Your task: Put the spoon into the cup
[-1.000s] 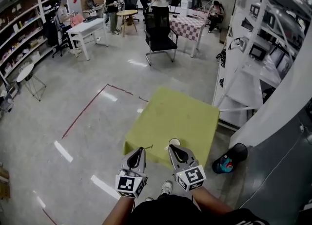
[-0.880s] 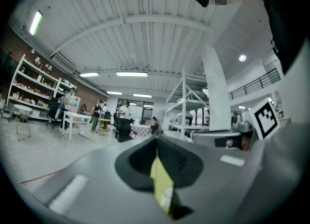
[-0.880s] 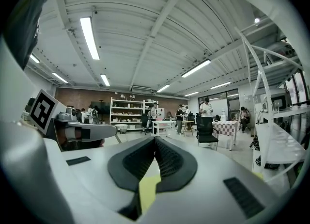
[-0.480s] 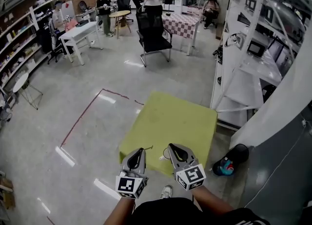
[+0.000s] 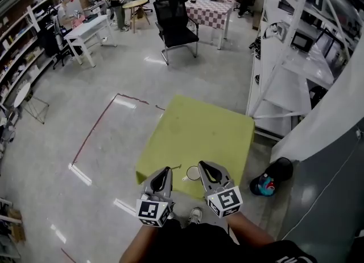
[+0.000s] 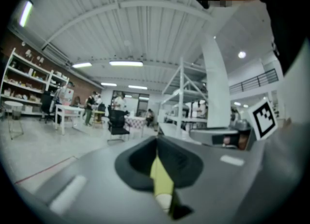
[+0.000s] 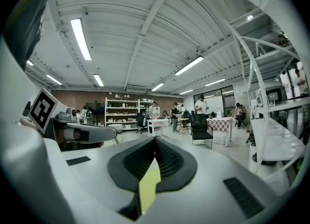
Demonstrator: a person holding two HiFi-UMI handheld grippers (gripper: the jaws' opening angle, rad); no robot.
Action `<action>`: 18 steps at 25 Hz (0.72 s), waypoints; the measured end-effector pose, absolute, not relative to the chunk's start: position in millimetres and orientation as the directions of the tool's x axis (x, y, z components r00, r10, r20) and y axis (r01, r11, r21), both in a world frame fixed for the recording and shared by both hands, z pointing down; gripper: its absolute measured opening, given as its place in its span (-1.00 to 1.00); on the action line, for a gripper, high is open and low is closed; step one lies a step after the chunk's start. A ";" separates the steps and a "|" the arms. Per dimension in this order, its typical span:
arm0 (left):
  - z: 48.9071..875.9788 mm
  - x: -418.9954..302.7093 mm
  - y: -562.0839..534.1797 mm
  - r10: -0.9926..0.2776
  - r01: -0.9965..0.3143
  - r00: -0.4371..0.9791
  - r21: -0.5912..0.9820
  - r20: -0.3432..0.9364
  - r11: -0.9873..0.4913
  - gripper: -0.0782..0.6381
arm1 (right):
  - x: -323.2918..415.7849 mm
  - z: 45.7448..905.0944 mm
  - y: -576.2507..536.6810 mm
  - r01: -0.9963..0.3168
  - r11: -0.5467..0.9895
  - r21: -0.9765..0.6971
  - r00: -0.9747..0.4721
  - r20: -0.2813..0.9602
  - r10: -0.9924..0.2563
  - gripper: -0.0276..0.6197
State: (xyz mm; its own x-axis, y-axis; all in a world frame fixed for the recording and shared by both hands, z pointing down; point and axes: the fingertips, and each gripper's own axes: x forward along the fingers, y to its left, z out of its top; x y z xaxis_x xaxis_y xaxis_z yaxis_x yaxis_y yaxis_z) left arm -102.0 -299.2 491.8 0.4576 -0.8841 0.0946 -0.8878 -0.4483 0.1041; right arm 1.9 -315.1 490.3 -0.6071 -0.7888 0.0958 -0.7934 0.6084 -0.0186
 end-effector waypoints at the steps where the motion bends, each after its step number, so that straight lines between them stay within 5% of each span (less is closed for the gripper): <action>1: 494.2 -99.9 -300.9 -0.882 -0.886 0.461 0.113 0.100 -0.451 -0.75 | 4.5 494.2 -316.4 -0.797 0.603 -0.022 -0.602 0.104 -0.792 -0.90; 18: 578.9 -69.6 -338.0 -0.784 -0.825 0.564 0.217 0.260 -0.521 -0.75 | 34.3 543.2 -334.4 -0.847 0.530 -0.033 -0.524 0.219 -0.823 -0.90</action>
